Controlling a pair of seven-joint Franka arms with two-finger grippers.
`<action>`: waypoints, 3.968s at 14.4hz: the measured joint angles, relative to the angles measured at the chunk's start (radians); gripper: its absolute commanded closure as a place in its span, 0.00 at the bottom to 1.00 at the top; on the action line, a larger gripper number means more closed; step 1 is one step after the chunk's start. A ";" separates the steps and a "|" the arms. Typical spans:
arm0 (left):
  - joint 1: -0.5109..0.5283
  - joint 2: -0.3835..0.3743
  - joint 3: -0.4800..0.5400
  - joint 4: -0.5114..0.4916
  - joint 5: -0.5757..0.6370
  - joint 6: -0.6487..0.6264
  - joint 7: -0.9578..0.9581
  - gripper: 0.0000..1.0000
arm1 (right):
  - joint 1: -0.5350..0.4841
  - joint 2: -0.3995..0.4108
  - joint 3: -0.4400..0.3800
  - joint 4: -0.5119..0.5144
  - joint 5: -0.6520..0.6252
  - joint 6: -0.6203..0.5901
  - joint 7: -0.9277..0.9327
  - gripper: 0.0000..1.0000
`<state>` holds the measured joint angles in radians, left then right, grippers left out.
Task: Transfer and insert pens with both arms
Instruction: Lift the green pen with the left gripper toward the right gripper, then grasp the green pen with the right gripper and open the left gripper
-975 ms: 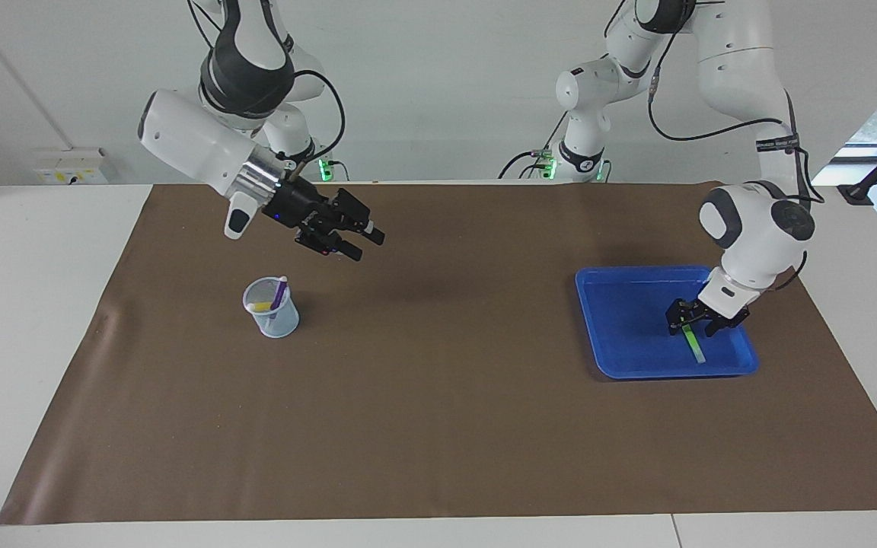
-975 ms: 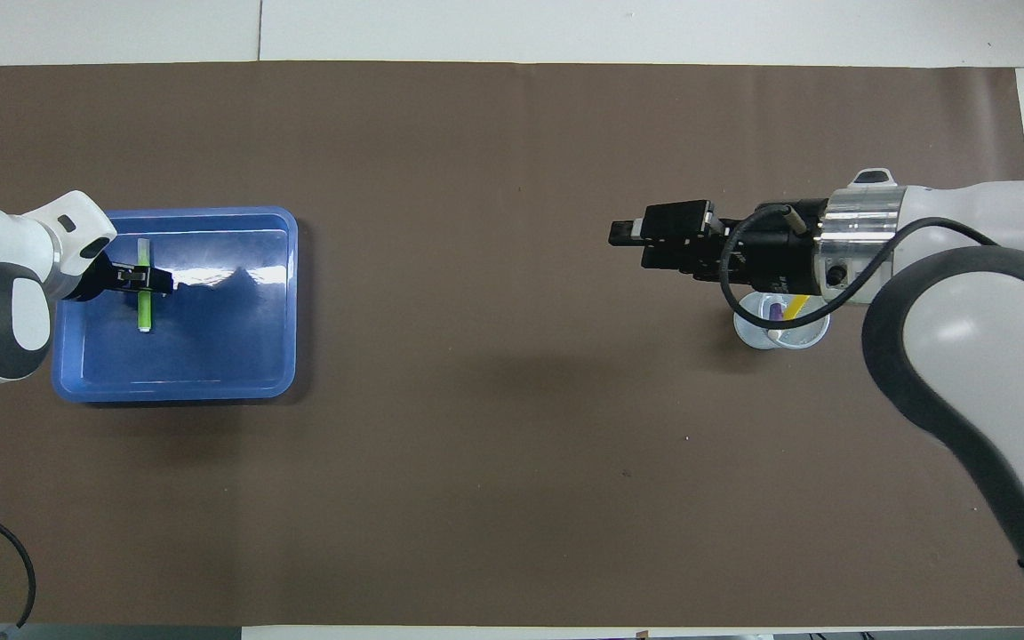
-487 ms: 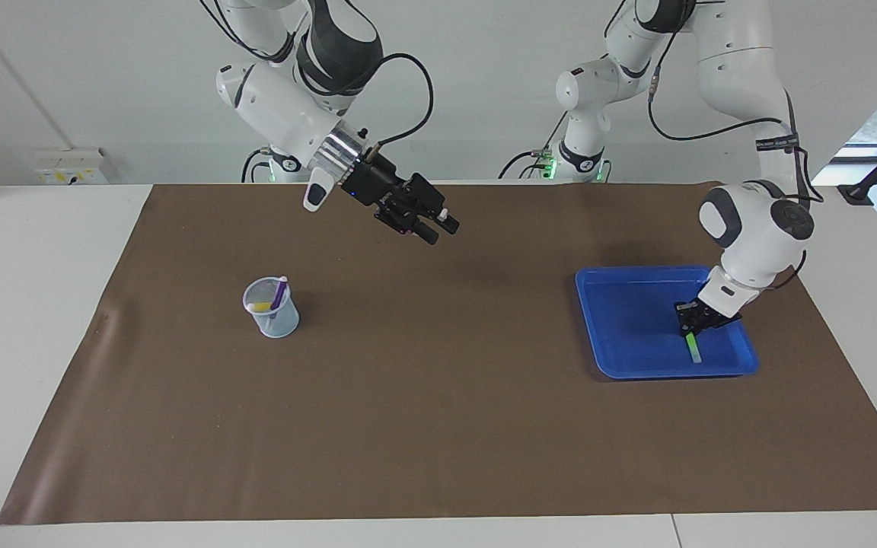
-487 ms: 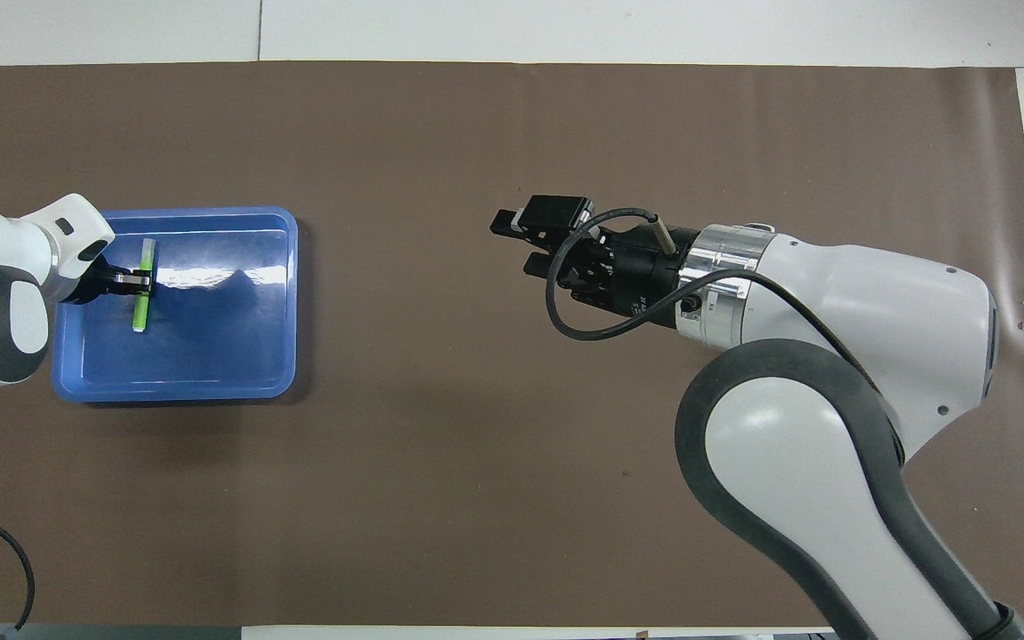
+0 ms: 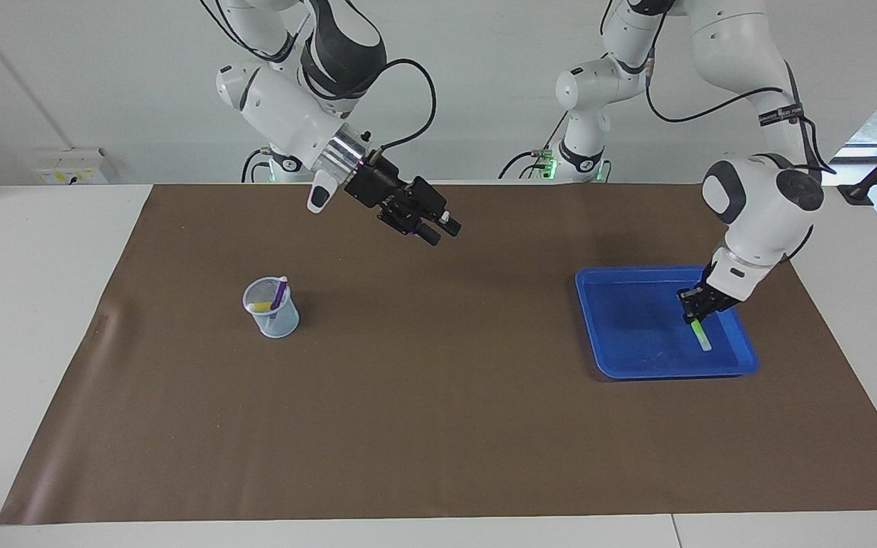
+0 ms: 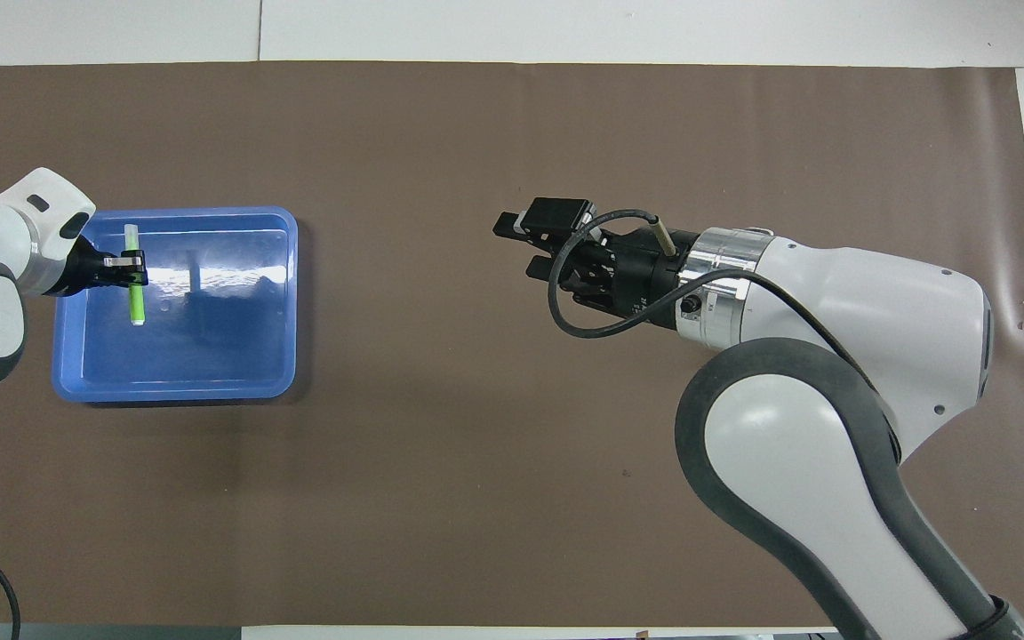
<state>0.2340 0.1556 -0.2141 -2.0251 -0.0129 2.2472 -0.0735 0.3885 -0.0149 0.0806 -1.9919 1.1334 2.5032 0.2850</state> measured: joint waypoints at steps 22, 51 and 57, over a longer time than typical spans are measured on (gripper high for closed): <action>-0.438 -0.099 -0.048 0.205 -0.307 -0.135 -1.552 1.00 | 0.038 0.019 0.003 -0.036 0.000 0.112 -0.082 0.30; -0.528 -0.098 -0.048 0.205 -0.384 -0.040 -1.690 0.00 | 0.099 0.021 0.002 -0.050 0.003 0.171 -0.084 1.00; -0.525 -0.098 -0.038 0.202 -0.383 -0.041 -1.423 0.00 | 0.062 0.015 -0.001 -0.046 -0.060 0.100 -0.107 1.00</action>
<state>-0.2910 0.0574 -0.2524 -1.8230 -0.3962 2.2057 -1.4968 0.4504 0.0004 0.0793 -2.0380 1.0734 2.6030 0.1780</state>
